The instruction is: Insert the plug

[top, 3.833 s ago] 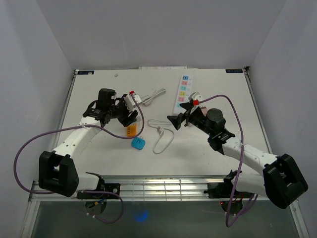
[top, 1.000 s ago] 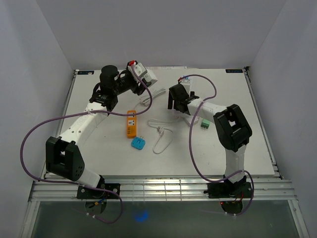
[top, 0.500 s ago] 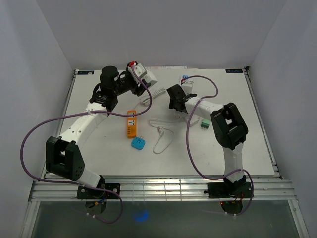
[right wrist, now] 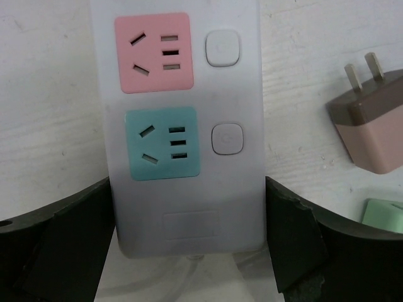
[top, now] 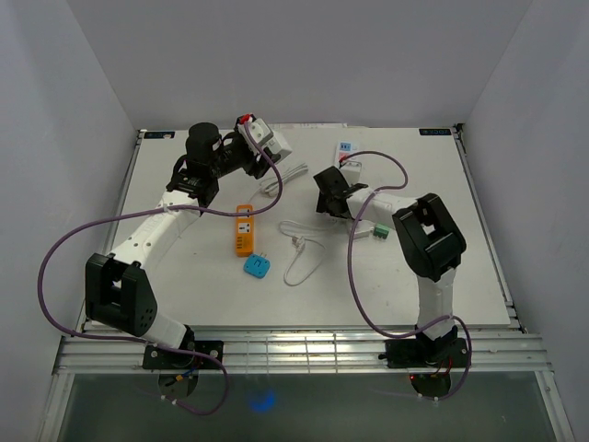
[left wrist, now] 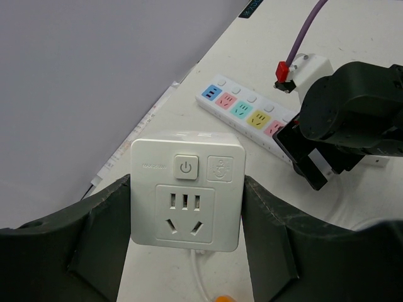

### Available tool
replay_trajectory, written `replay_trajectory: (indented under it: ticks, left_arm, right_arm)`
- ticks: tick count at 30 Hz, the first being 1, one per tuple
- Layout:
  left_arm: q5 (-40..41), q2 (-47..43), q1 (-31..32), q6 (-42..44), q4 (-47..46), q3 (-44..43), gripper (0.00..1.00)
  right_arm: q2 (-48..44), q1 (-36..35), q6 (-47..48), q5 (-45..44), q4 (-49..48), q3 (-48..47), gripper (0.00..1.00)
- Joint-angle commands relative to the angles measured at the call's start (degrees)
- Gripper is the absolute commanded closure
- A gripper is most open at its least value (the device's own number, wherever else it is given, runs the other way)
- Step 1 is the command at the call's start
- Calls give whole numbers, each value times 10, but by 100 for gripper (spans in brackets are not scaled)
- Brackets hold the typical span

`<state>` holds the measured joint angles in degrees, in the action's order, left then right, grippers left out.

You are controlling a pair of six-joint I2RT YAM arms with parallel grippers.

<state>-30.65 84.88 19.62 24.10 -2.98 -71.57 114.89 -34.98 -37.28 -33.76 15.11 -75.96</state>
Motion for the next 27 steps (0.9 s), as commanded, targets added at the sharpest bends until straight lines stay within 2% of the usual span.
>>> replay_trajectory:
  ticks: [1,9,18,23,27]
  left_arm:
    - [-7,-24,1,2,-7,2,100]
    - [-20,-10,2,3,1,-3,100]
    - [-55,17,2,2,24,-16,100]
    - [-63,35,8,-21,27,-24,100]
    - [-87,45,16,-40,43,-21,100]
  right_arm:
    - [-55,-12,9,7,-4,25,16]
    - [-161,-67,30,55,-31,137,23]
    - [-285,-155,11,88,-15,264,23]
    - [-366,-183,-1,134,-42,375,23]
    - [-406,-200,-6,147,-54,428,21]
